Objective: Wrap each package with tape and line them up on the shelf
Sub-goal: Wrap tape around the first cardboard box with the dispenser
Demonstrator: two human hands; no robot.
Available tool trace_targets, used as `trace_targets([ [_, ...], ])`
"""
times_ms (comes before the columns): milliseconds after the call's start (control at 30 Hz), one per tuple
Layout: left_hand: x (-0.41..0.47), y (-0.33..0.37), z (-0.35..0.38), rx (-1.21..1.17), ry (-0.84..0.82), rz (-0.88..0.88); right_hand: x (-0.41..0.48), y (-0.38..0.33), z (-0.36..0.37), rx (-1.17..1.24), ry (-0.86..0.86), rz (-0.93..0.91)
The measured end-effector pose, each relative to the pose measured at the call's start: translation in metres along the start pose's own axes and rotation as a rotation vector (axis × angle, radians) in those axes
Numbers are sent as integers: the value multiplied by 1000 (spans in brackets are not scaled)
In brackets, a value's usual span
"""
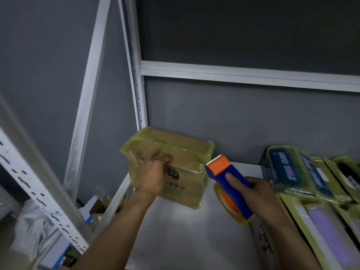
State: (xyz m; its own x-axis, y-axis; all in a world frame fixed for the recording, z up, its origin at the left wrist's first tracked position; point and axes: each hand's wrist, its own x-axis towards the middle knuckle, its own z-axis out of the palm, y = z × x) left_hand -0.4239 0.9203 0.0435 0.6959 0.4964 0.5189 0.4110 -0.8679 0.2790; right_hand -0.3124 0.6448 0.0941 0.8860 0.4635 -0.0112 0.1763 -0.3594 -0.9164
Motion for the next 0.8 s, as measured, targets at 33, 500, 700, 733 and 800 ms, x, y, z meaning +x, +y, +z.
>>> trace_targets([
  [33, -3, 13, 3, -5, 28, -90, 1, 0, 2, -25, 7, 5],
  [500, -1, 51, 26, -275, -406, 82, -5, 10, -9, 37, -1, 7],
  [700, -6, 19, 5, -545, -426, 121, -7, 3, -3, -25, -137, -36],
  [733, -9, 19, 5, -592, -378, 85, -7, 3, -1, -48, -156, -41],
  [800, -18, 20, 3, -730, -288, -4, -5, 4, 2, -85, -201, -46],
])
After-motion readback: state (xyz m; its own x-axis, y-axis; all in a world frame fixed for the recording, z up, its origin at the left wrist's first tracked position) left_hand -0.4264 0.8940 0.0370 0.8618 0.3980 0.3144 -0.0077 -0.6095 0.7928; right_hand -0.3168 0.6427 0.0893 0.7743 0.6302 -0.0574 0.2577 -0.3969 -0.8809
